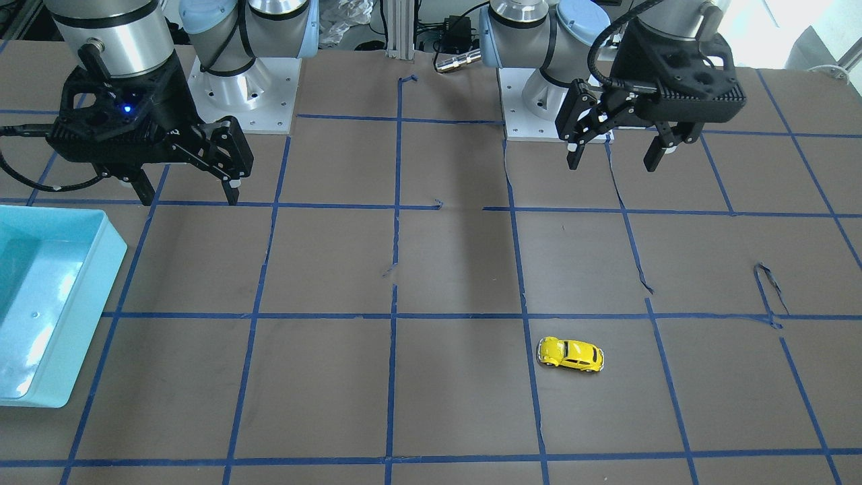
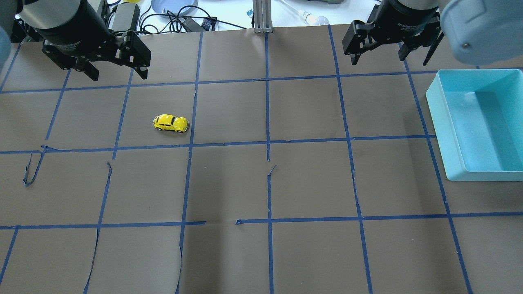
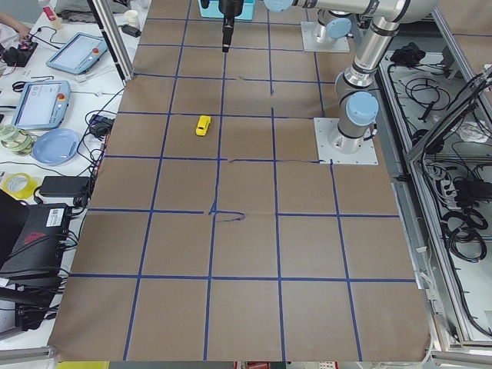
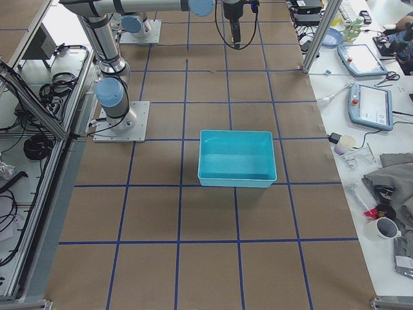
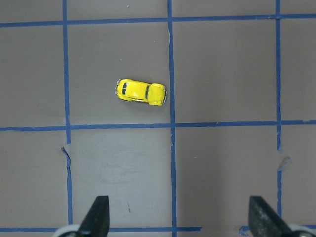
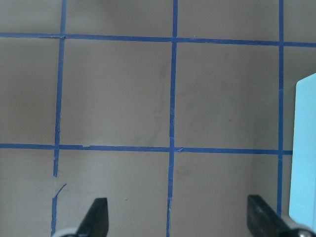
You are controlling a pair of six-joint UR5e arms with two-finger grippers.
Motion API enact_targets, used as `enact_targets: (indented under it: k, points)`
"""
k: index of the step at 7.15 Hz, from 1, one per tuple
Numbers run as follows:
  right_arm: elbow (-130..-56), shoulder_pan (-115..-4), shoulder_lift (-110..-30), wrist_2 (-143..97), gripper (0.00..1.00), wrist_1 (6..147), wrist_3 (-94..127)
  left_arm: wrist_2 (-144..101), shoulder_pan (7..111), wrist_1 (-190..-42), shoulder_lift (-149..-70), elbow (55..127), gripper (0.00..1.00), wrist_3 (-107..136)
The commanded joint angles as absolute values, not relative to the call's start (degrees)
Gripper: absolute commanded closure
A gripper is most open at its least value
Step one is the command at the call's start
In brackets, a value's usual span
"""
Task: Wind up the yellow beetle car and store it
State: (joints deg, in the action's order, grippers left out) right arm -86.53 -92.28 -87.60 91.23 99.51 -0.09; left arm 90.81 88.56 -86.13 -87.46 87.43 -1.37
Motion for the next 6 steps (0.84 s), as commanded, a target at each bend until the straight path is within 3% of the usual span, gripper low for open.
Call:
enact_targets:
  k: [1,6]
  points:
    - [-86.57,-92.29,-87.63,91.23,0.00,99.49,-0.09,90.79,88.59,-85.00,-87.19,88.15,0.00,-1.84]
    - [-86.84,-92.29,-87.71,91.23,0.00,99.49,-0.09,90.70,88.59,-84.99,-87.37,88.33,0.00,-1.85]
